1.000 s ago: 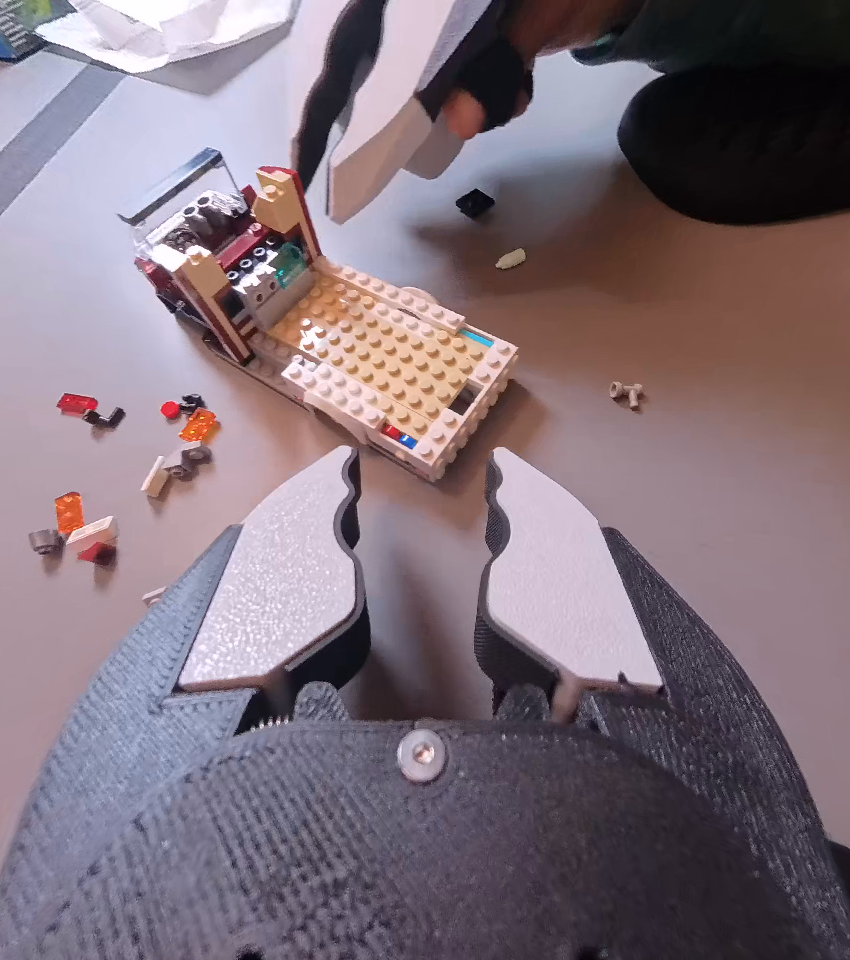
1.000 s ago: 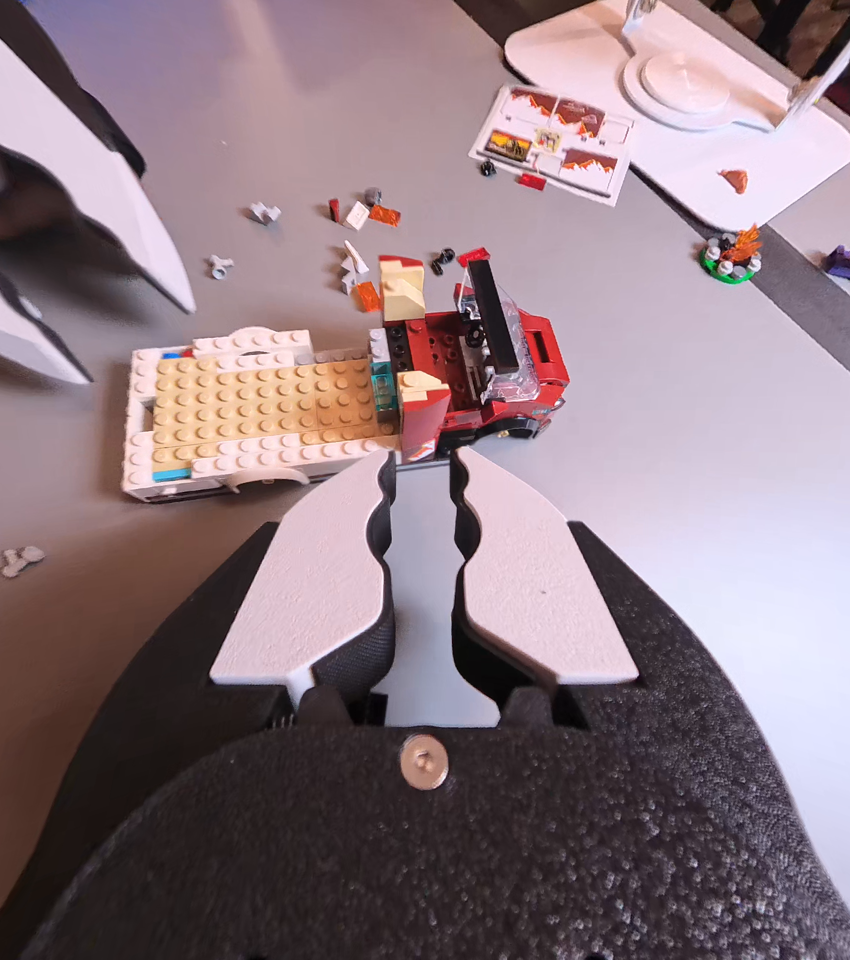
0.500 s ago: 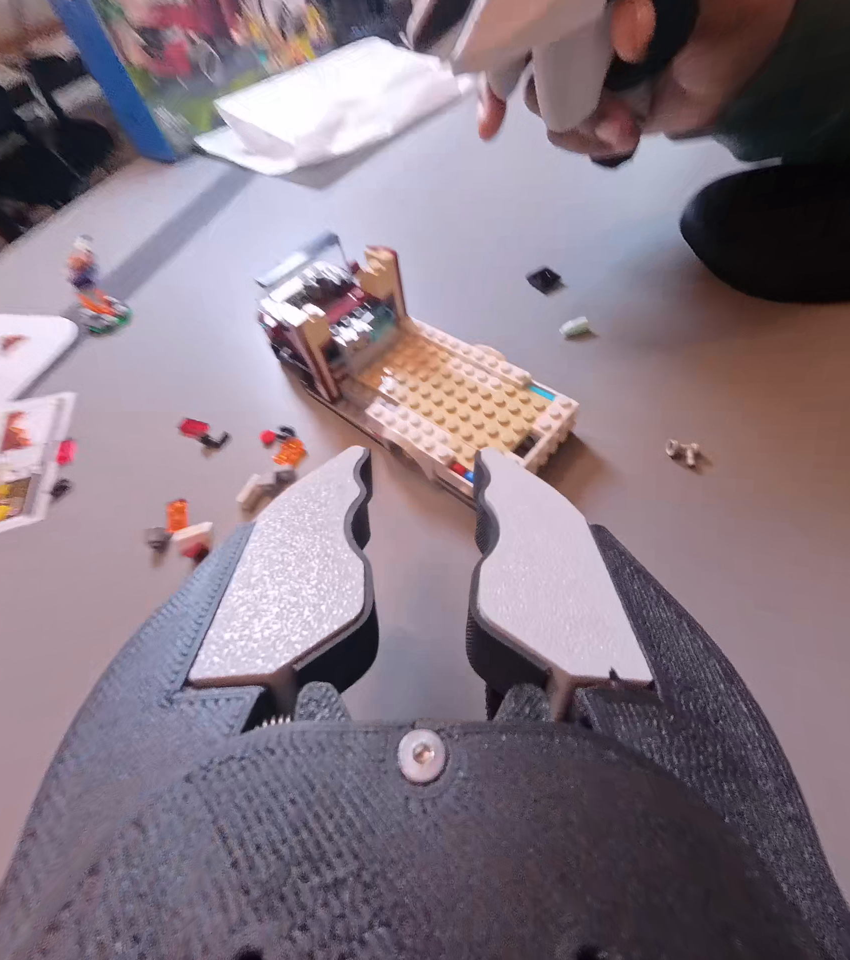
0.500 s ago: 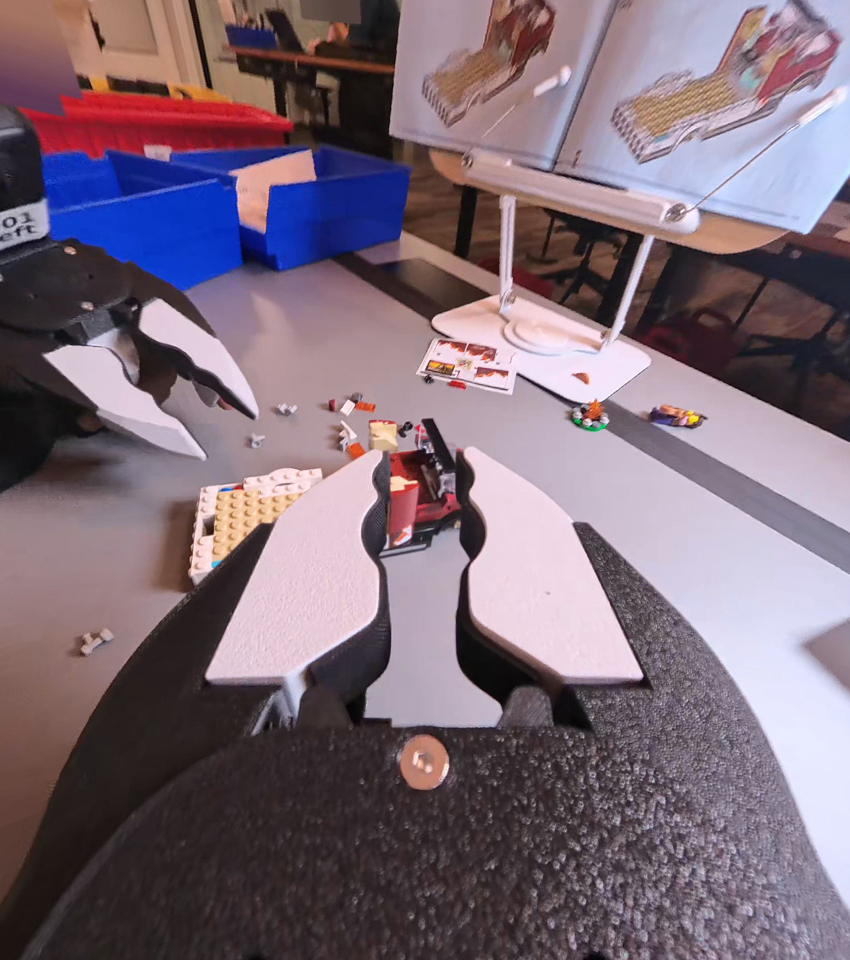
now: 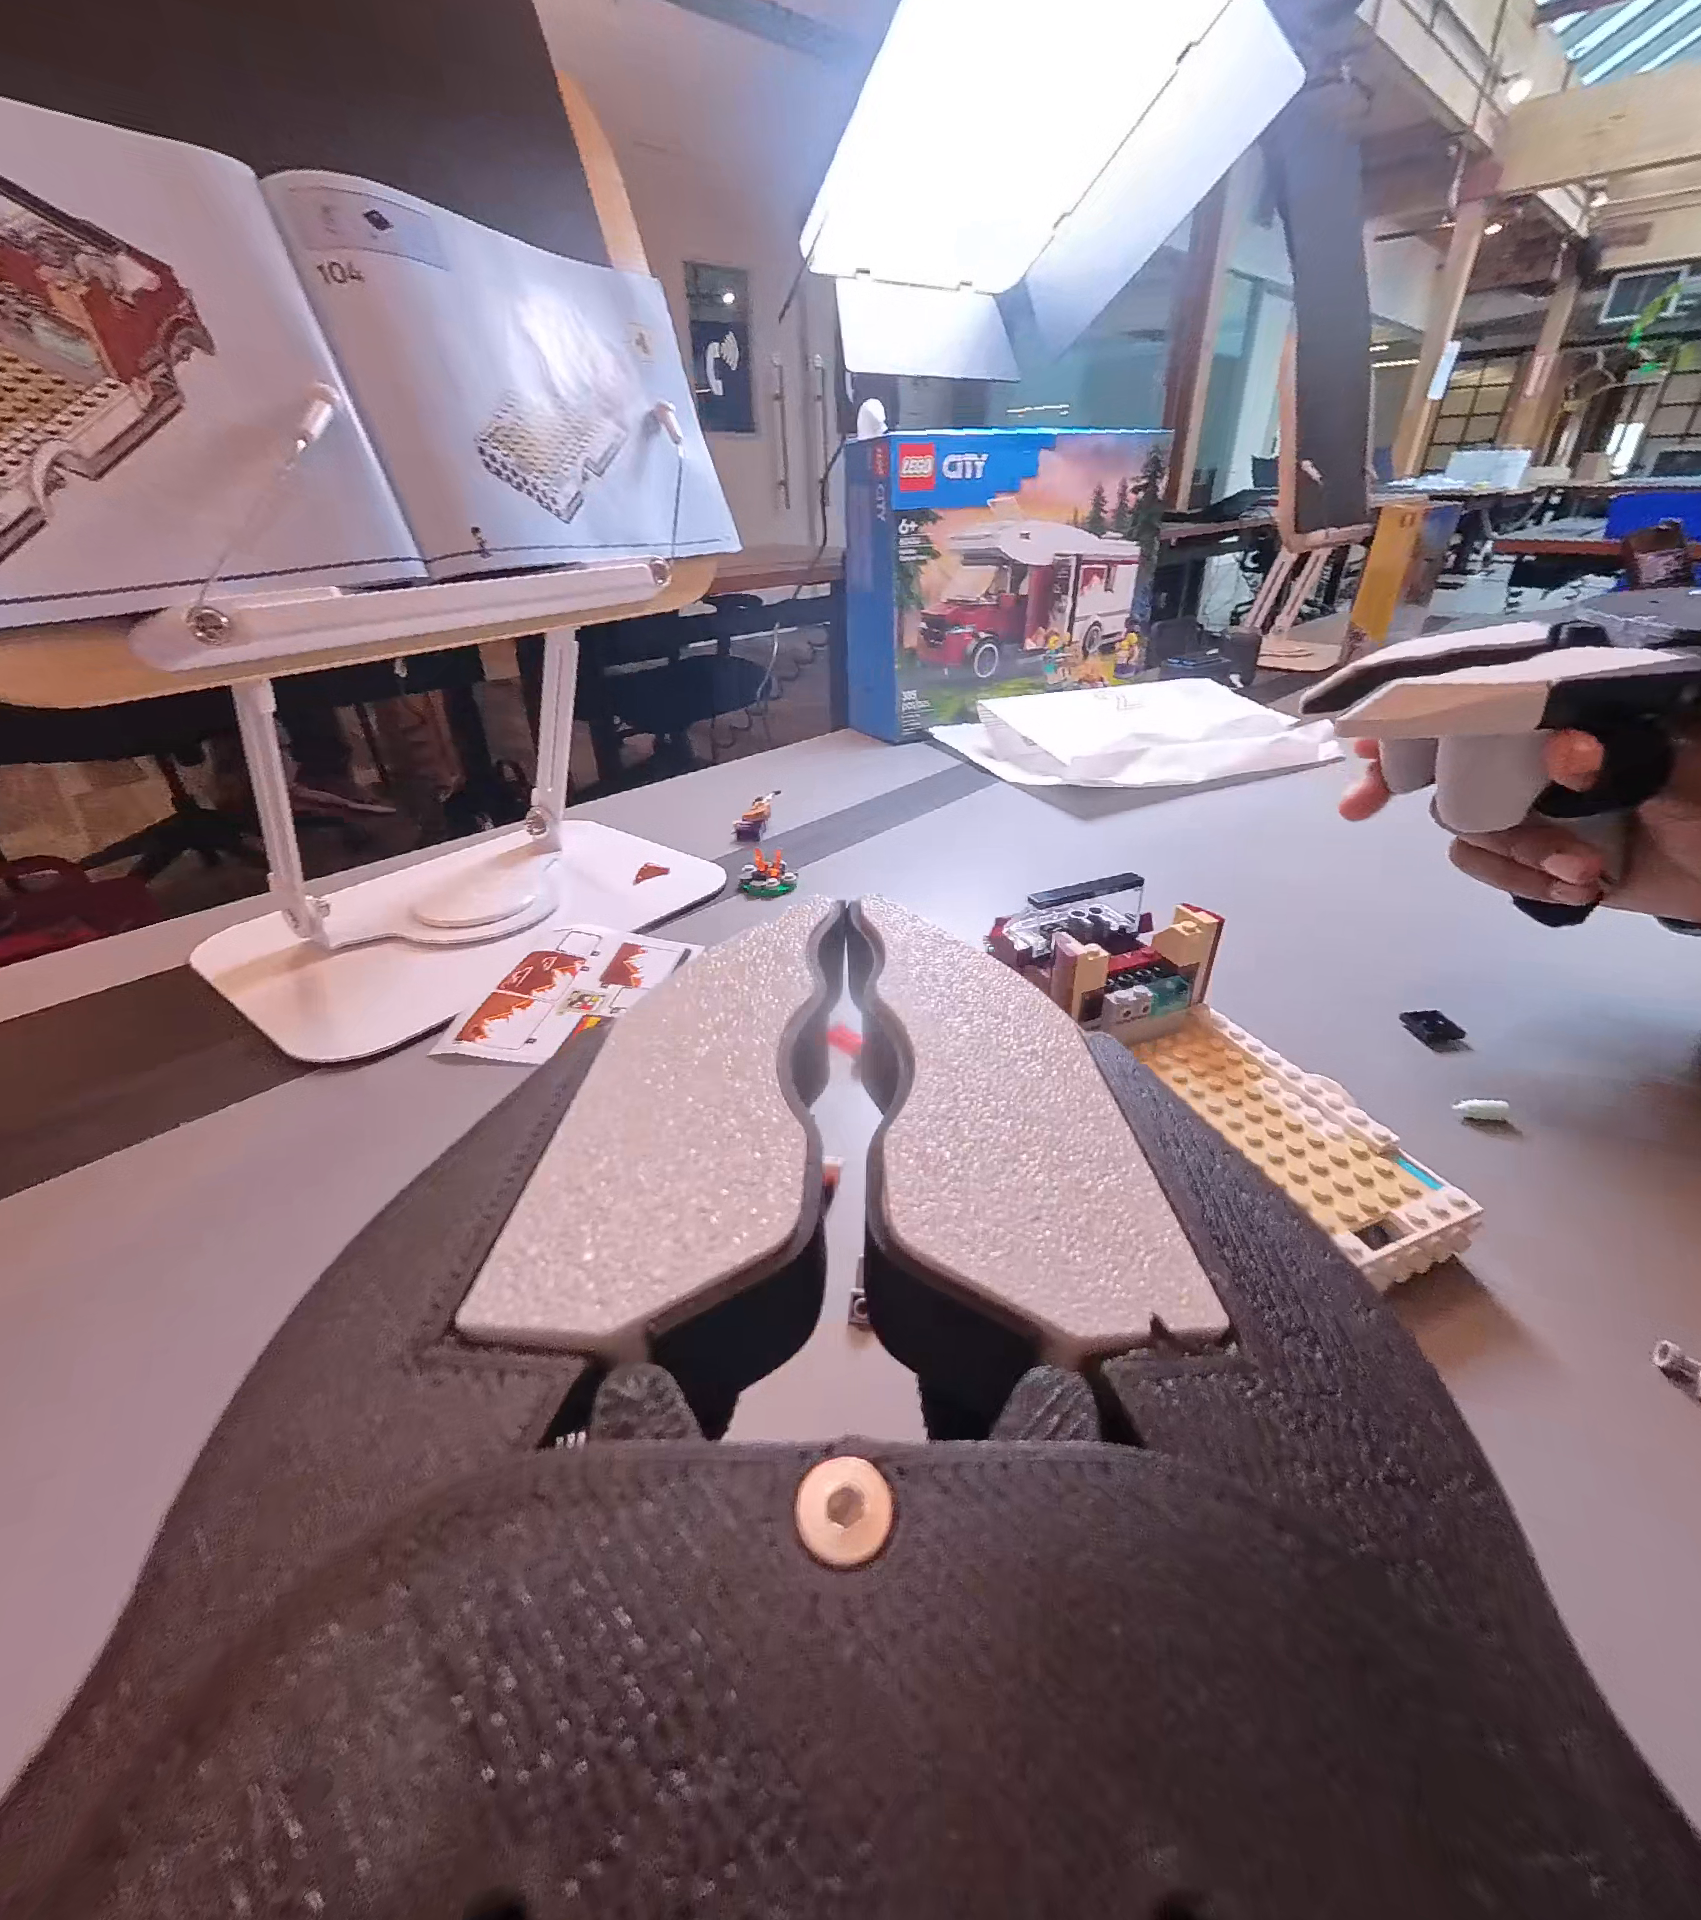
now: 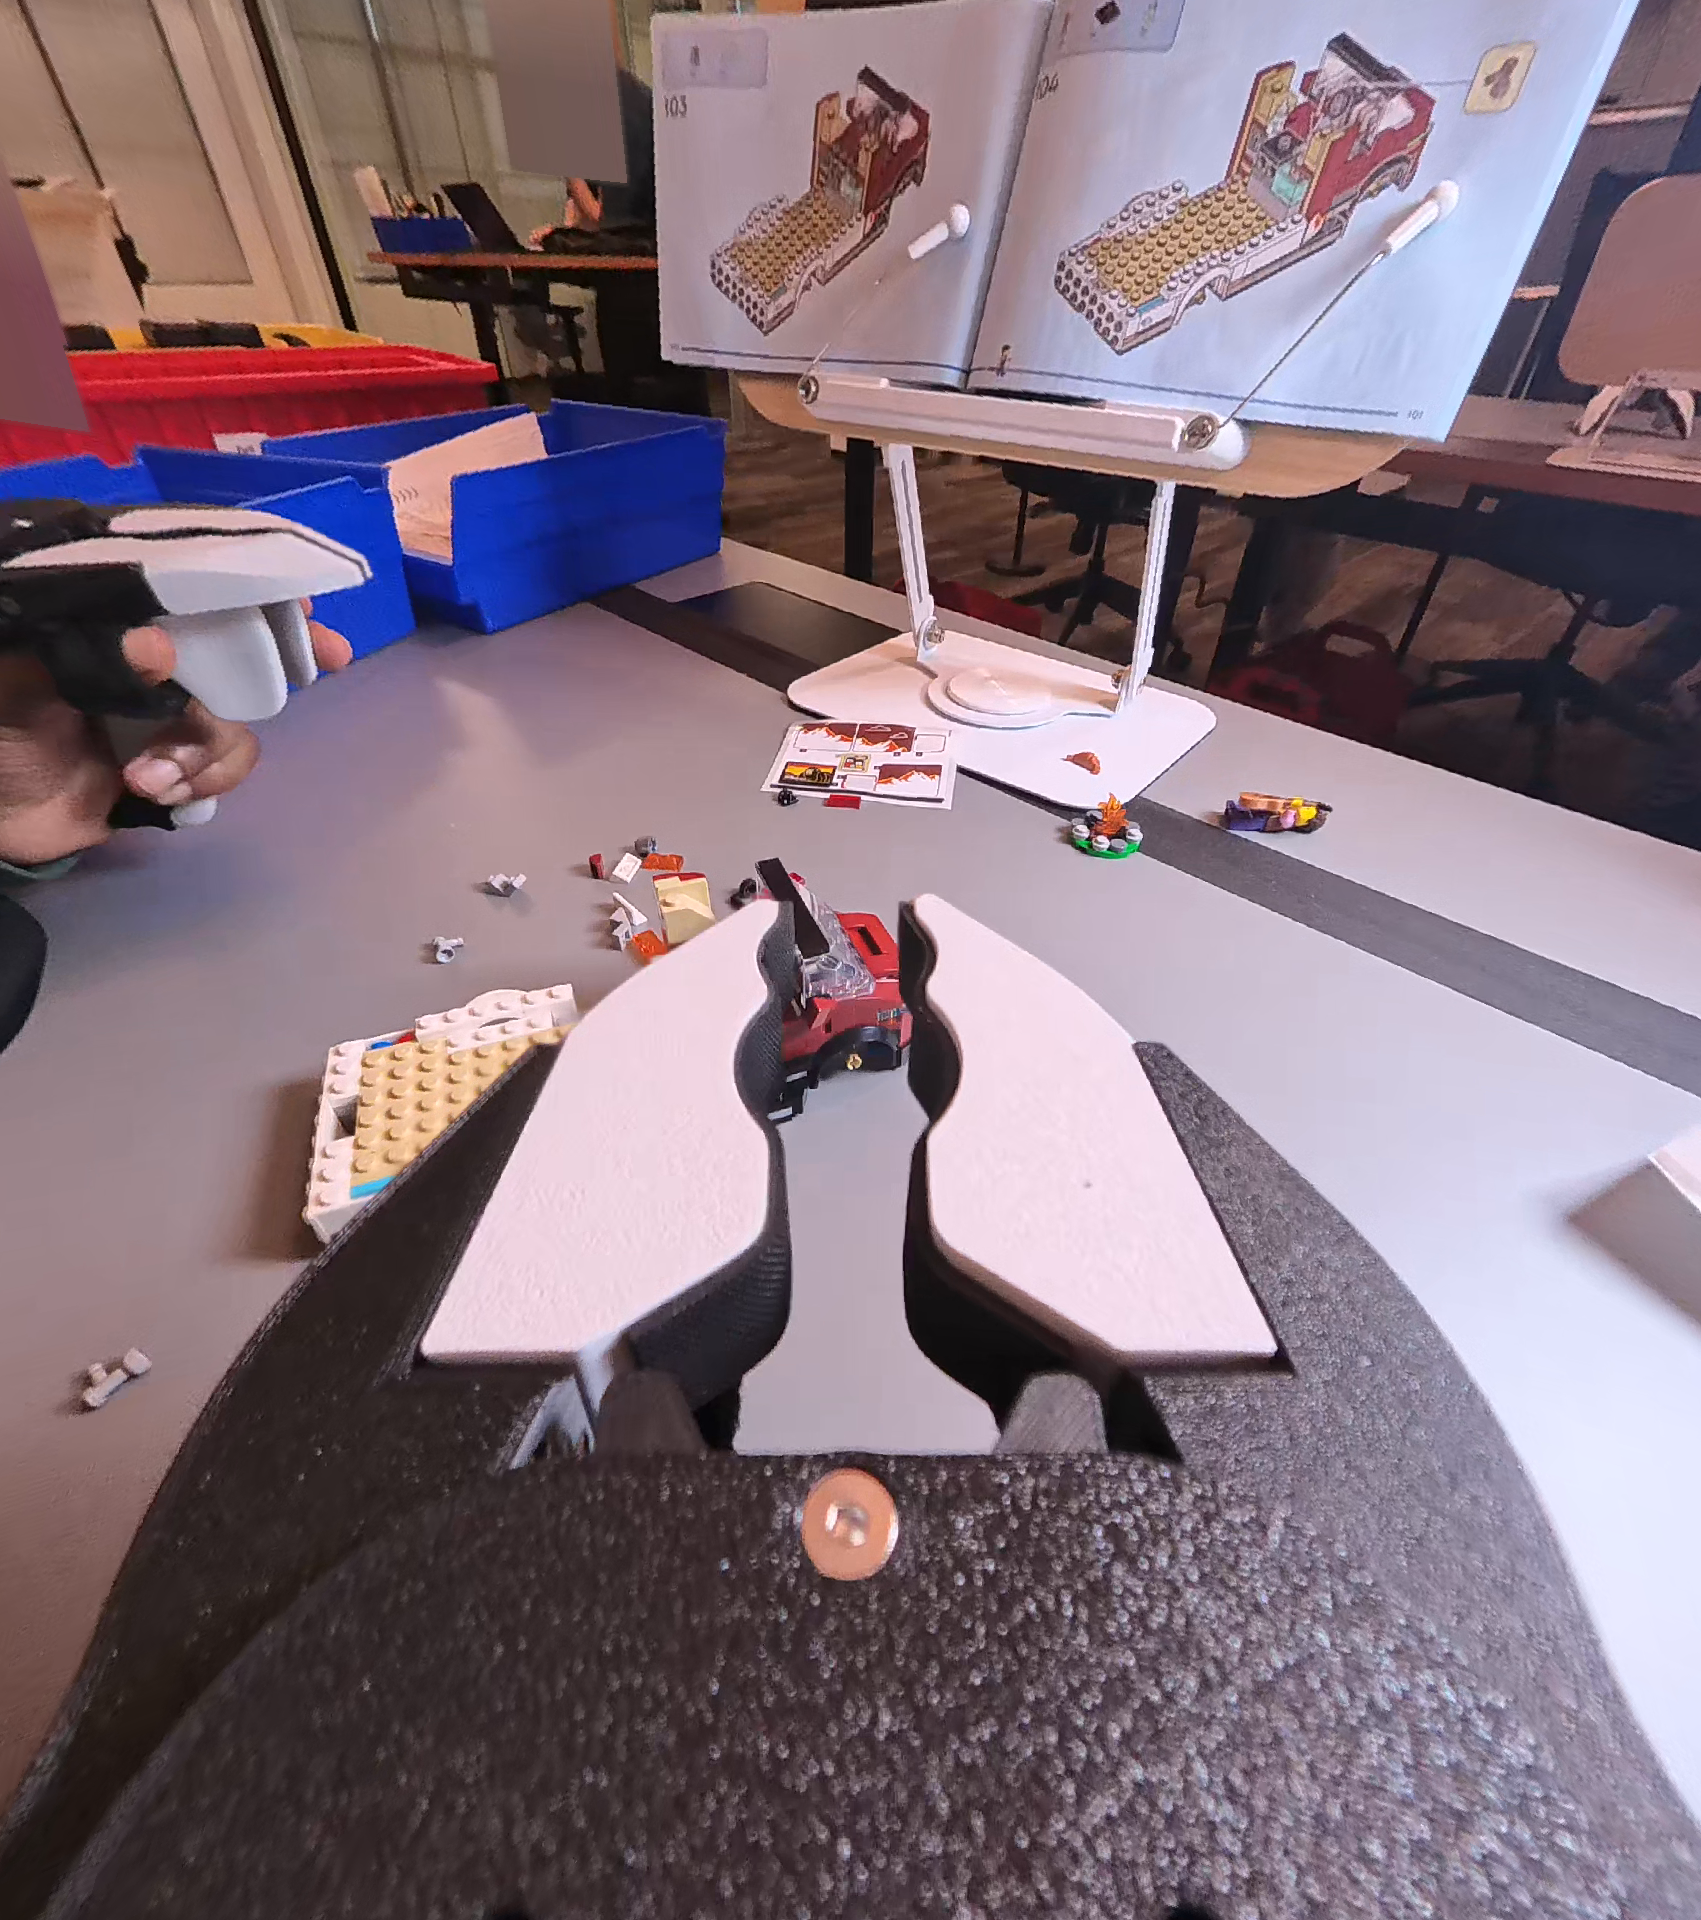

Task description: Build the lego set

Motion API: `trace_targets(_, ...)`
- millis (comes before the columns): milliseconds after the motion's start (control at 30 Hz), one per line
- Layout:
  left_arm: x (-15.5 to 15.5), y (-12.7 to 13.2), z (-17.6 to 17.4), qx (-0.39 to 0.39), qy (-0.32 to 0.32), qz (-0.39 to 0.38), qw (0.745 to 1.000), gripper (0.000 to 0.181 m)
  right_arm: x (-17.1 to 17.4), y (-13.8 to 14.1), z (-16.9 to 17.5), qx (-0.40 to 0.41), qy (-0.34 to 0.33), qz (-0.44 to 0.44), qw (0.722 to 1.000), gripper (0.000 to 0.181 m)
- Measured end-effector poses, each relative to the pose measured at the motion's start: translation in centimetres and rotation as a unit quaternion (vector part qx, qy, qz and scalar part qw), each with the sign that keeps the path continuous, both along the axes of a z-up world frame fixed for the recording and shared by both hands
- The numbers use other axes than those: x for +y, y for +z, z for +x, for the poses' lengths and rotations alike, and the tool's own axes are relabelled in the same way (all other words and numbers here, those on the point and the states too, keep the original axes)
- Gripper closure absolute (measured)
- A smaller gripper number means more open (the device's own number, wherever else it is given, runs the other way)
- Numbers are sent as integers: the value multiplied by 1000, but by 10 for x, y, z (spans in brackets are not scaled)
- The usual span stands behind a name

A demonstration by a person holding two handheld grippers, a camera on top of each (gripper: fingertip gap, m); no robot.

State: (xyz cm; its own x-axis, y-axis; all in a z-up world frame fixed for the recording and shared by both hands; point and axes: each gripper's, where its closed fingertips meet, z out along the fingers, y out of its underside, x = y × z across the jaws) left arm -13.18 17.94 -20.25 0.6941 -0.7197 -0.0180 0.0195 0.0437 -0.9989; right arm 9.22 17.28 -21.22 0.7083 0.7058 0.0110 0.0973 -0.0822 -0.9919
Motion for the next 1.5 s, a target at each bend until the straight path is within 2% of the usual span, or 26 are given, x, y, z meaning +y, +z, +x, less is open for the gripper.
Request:
trace_targets(233,8,-3,-8,7,34,5,999,181,3,-7,0,-3,-2,-3,1000,172)
trace_targets(467,19,-5,-21,-7,64,-1,998,181,8,-4,6,8,-27,10,1000,181)
trace_targets(600,19,-6,-20,-5,64,-1,998,181,25,5,-7,-10,-34,31,999,181)
trace_targets(767,18,-9,-16,11,59,5,998,181,84,42,-34,-45,-49,95,993,181)
trace_targets(1000,20,-13,-17,17,59,2,998,181,197,96,-73,-28,-69,127,989,181)
trace_targets(1133,21,-18,-15,22,50,-7,998,181,244,116,-85,-33,-81,135,987,181)
trace_targets(1300,21,-21,-12,24,42,-13,999,181,280,127,-92,-25,-91,116,989,181)
trace_targets(1500,21,-24,-11,26,34,-23,999,181,297,127,-94,-30,-95,110,989,181)
